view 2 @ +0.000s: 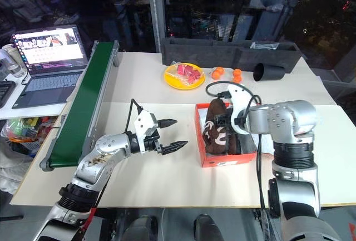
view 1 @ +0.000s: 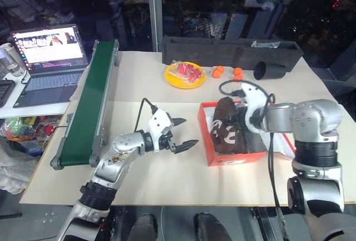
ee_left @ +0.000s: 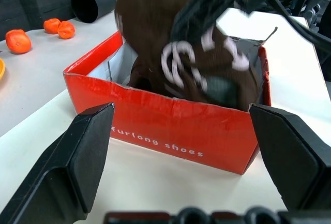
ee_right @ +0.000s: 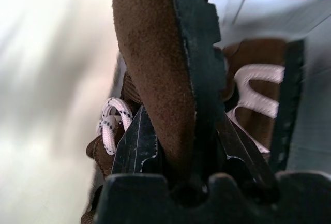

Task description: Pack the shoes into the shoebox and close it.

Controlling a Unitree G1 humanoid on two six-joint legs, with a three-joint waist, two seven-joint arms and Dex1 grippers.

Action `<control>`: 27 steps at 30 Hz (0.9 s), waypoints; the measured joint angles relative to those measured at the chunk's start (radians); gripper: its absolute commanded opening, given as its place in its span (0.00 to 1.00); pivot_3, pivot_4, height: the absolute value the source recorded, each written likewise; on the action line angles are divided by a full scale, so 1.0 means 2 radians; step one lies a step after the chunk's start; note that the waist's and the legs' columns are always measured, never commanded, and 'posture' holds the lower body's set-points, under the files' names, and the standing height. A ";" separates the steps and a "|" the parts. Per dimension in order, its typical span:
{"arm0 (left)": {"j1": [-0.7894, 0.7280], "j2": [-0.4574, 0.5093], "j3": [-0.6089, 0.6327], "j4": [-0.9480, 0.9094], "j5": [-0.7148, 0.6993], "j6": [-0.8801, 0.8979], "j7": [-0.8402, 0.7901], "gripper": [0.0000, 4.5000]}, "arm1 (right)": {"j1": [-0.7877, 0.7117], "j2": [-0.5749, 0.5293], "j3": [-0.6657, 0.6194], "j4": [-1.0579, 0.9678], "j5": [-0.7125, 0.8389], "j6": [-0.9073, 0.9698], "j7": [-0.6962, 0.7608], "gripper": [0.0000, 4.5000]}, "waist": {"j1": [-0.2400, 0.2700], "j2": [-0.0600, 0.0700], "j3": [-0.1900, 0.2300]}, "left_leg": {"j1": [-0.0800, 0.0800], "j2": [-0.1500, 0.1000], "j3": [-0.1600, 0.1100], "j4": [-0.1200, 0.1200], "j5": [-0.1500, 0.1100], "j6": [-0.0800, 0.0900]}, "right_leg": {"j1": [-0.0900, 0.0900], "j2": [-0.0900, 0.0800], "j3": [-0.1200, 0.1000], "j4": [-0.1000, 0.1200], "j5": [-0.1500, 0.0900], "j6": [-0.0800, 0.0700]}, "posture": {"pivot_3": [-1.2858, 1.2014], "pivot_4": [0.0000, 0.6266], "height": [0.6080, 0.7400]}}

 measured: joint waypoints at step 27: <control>-0.002 -0.020 -0.009 0.008 0.016 -0.008 -0.004 1.00 | -0.069 0.080 -0.174 -0.059 -0.096 -0.017 0.027 0.81 | 0.001 0.001 0.000 | 0.000 0.000 0.000 0.000 0.000 0.000 | 0.000 0.000 0.000 0.000 0.000 0.000 | 0.52 0.24 0.77</control>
